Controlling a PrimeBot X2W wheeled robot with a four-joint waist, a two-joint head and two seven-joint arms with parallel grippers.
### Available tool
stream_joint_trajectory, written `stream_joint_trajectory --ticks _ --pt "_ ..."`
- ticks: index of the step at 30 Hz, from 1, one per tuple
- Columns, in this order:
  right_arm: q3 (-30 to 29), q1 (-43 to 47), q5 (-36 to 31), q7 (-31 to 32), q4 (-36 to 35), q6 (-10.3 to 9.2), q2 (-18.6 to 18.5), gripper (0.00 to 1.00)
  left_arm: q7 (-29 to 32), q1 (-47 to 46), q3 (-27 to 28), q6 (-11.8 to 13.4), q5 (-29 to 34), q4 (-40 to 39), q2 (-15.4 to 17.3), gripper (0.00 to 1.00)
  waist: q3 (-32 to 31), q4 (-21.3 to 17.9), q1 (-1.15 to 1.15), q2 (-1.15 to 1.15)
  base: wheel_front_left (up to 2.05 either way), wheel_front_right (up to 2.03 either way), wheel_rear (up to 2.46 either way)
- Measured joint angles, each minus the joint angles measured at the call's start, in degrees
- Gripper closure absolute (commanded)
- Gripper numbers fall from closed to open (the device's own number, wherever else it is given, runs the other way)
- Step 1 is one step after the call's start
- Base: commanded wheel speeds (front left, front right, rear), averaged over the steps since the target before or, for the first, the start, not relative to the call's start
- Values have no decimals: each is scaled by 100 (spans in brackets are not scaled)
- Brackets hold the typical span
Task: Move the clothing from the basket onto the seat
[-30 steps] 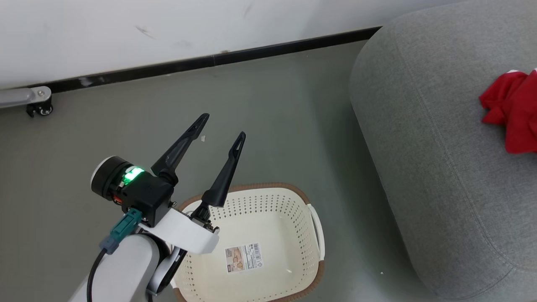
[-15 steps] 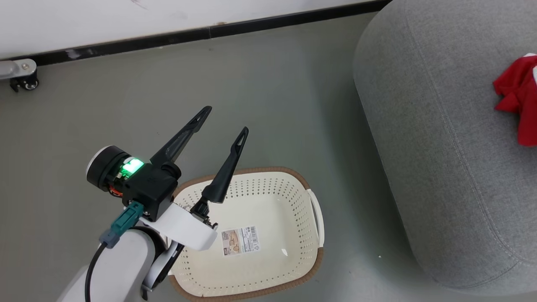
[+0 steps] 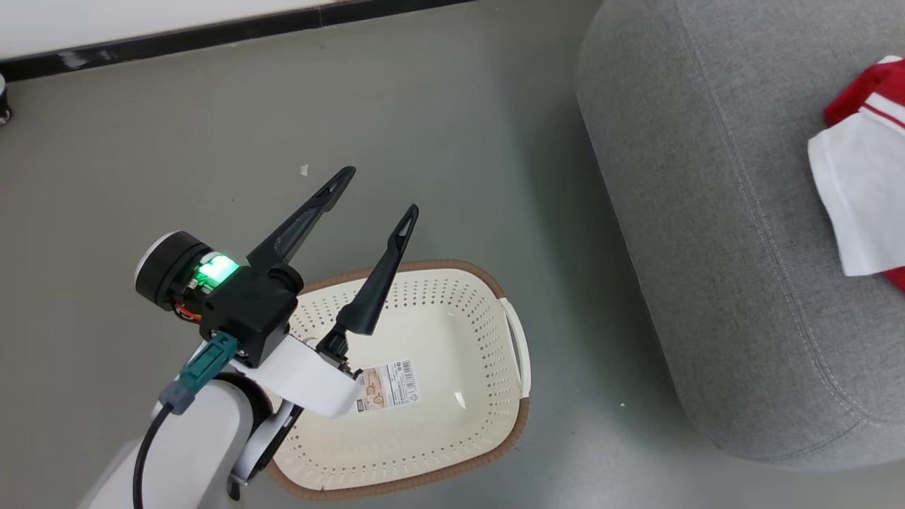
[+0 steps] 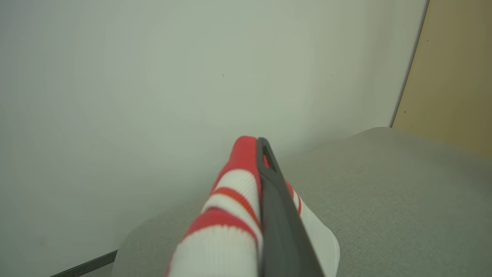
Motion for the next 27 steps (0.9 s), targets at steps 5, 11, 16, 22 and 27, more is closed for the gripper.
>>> stream_joint_trajectory --ticks 5,11,16,22,27 --pt "38 391 -76 -146 283 0 42 100 36 -41 27 0 49 -57 29 0 99 -102 0 0 0 0 0" --pt "180 616 -160 -229 654 1 53 100 80 -47 44 9 51 -133 49 0 202 -207 0 0 0 0 0" --pt "263 704 -426 -268 940 0 49 100 86 -76 55 9 52 -171 67 0 280 -261 0 0 0 0 0" --pt "385 922 -782 -271 1225 0 -42 100 92 -87 87 33 54 -209 93 0 354 -282 0 0 0 0 0" --pt "400 926 -844 -263 1427 1 -35 100 92 -89 99 52 89 -232 98 0 395 -283 0 0 0 0 0"
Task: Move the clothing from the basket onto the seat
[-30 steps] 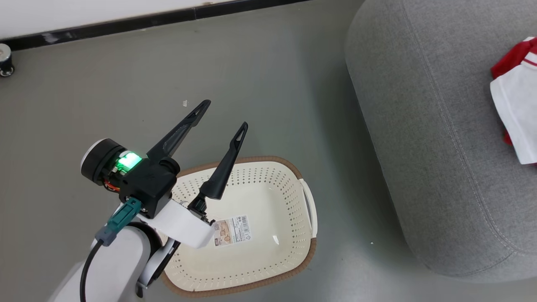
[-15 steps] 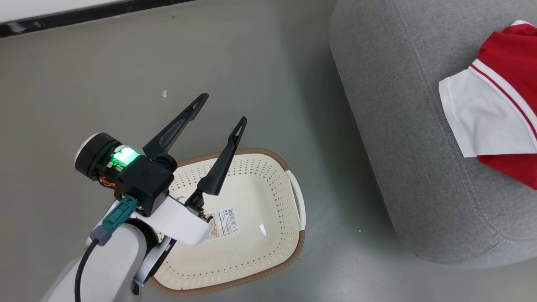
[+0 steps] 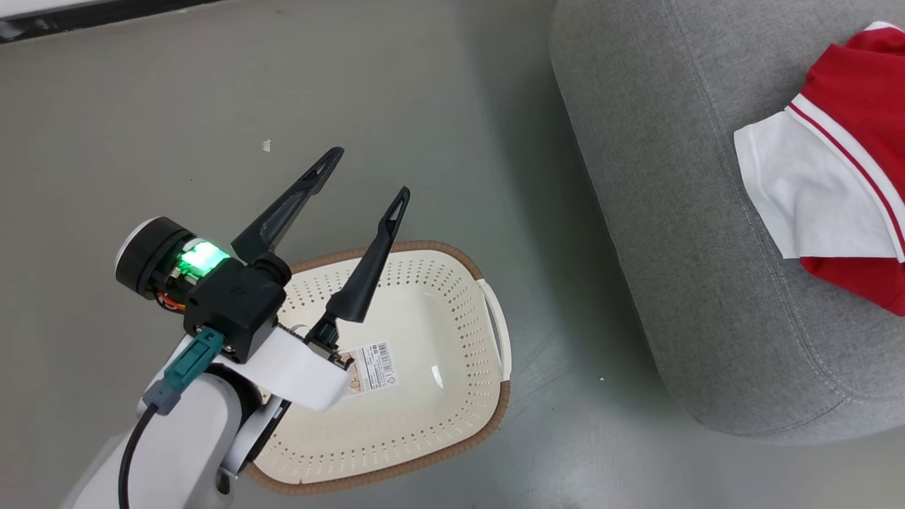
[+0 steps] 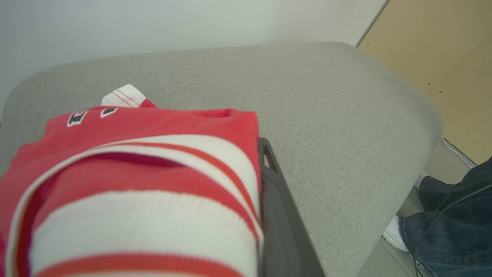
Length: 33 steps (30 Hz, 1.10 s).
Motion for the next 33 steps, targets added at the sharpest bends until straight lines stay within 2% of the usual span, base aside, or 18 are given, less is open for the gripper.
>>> stream_joint_trajectory --ticks 8,10,12,13,14,20,33 --pt "33 -10 13 53 253 -1 51 100 0 -1 44 21 3 -30 53 0 49 -4 0 0 0 0 0" --pt "63 -13 21 65 303 0 49 68 0 -1 51 32 3 -35 59 0 59 -13 0 0 0 0 0" --pt "97 -21 37 67 339 -1 46 44 0 -1 52 33 3 -36 64 0 64 -24 0 0 0 0 0" --pt "118 -20 37 67 356 0 45 13 -1 -1 53 33 3 -36 66 0 64 -30 0 0 0 0 0" --pt "135 -20 37 67 372 0 46 0 -1 -1 55 33 3 -36 68 0 62 -38 0 0 0 0 0" --pt "185 -5 65 67 412 0 46 0 -10 -1 71 49 3 -35 79 0 17 -94 0 0 0 0 0" --pt "602 456 710 67 301 0 0 0 -109 15 93 99 -1 -18 73 0 -107 -287 0 0 0 0 0"
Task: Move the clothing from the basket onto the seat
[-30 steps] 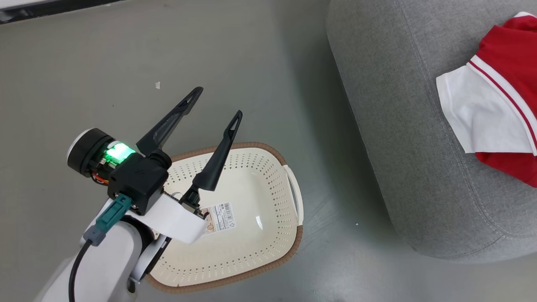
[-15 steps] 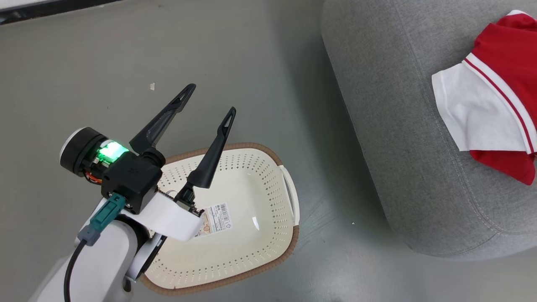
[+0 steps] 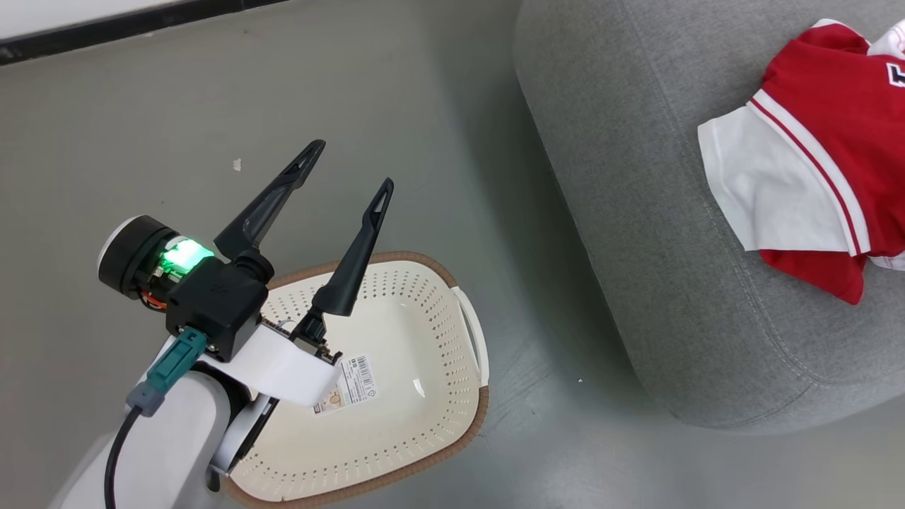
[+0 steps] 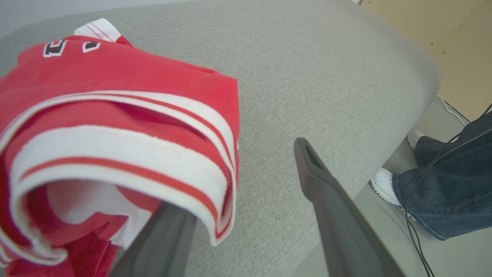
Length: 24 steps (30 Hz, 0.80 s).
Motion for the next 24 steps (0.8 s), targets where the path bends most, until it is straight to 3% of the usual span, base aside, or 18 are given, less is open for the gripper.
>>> stream_joint_trajectory --ticks 8,24 --pt "494 486 579 38 -482 0 -69 0 -59 58 68 2 -43 62 2 0 -94 -174 0 0 0 0 0" --pt "839 954 1147 49 -1778 0 -681 0 -274 158 199 60 -101 154 -9 0 -344 -447 0 0 0 0 0"
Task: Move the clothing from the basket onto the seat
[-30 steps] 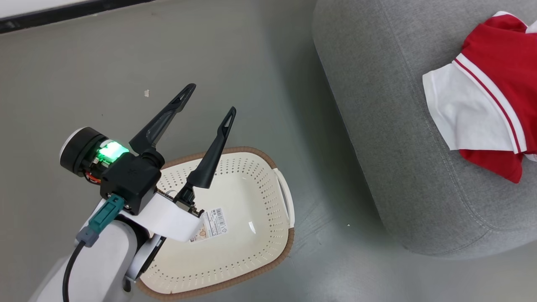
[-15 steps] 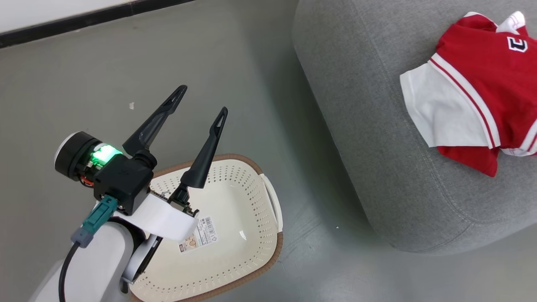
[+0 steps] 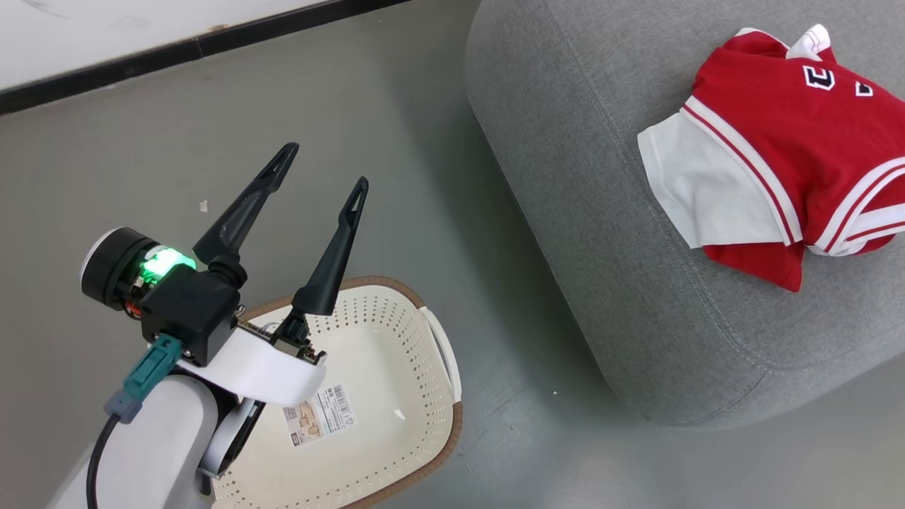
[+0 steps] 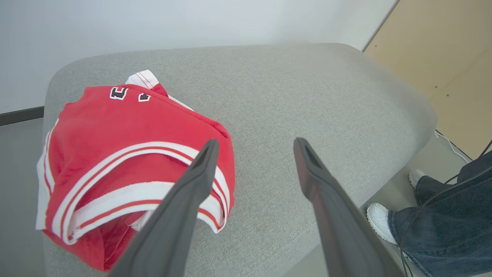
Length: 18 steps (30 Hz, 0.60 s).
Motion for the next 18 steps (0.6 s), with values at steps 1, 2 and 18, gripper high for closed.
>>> stream_joint_trajectory --ticks 1,2,18 --pt "20 3 24 0 -66 -1 -42 0 -36 24 16 25 -1 14 -2 0 -22 -3 0 0 0 0 0" --pt "42 3 49 0 -143 -1 -77 0 -41 48 29 44 -1 31 -5 0 -45 -4 0 0 0 0 0" --pt "966 -573 19 7 -1139 -1 275 0 -287 417 447 407 -46 339 -18 0 -378 407 0 0 0 0 0"
